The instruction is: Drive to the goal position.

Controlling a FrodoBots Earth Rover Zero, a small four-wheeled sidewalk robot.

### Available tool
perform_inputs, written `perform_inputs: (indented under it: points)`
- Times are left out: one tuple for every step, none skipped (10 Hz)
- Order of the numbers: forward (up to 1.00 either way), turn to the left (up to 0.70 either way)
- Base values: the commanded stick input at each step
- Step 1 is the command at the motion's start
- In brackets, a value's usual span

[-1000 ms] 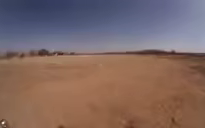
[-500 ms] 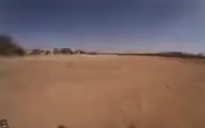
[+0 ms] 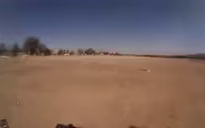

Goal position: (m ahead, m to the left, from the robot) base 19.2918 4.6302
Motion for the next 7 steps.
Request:
perform_inputs:
  points:
    - [0.7,0.27]
    - [0.7,0.27]
    - [0.7,0.27]
    - [0.7,0.27]
    - [0.7,0.27]
    - [0.7,0.27]
    - [0.7,0.27]
